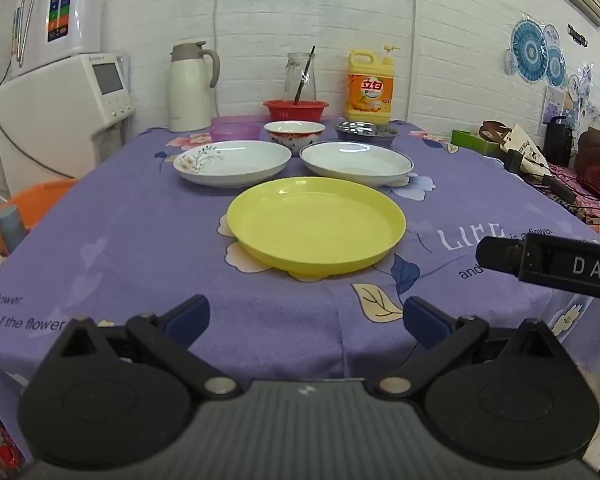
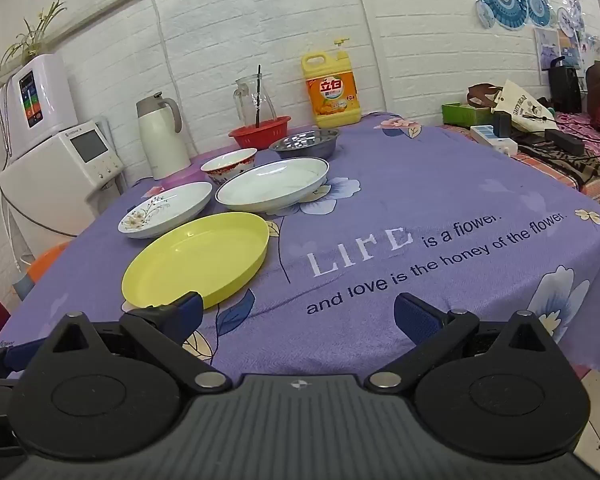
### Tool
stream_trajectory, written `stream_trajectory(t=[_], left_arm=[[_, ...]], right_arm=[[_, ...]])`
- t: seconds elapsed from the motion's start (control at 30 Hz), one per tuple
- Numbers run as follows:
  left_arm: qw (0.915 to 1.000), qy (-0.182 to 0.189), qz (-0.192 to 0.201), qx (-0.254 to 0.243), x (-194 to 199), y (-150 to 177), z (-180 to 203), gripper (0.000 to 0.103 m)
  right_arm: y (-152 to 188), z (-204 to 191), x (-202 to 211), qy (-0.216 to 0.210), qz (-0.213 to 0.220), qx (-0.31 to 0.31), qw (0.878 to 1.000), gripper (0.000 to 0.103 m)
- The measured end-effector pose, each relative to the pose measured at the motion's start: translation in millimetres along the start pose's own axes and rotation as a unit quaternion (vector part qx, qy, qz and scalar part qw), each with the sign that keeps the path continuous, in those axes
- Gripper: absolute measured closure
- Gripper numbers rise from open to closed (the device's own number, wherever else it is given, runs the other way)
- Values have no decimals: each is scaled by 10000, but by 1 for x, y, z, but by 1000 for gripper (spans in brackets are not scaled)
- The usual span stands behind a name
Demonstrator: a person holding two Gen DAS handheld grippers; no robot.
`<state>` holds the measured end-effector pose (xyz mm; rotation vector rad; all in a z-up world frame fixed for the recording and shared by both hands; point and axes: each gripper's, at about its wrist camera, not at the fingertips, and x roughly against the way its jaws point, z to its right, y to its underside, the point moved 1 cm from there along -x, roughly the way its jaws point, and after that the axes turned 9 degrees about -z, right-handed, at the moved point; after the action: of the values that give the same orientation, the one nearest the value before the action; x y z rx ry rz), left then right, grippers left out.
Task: Organize plates and bowls
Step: 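Move both tools toward the yellow plastic plate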
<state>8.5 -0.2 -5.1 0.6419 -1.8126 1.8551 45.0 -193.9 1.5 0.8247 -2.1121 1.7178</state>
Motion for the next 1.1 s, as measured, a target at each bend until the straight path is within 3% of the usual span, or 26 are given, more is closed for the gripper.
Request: stream_trajectory(t=[1.1], left_arm=[[9999, -59, -23, -103, -6, 3, 5, 0]], right_arm=[[4, -4, -7, -27, -188, 49, 9998, 0]])
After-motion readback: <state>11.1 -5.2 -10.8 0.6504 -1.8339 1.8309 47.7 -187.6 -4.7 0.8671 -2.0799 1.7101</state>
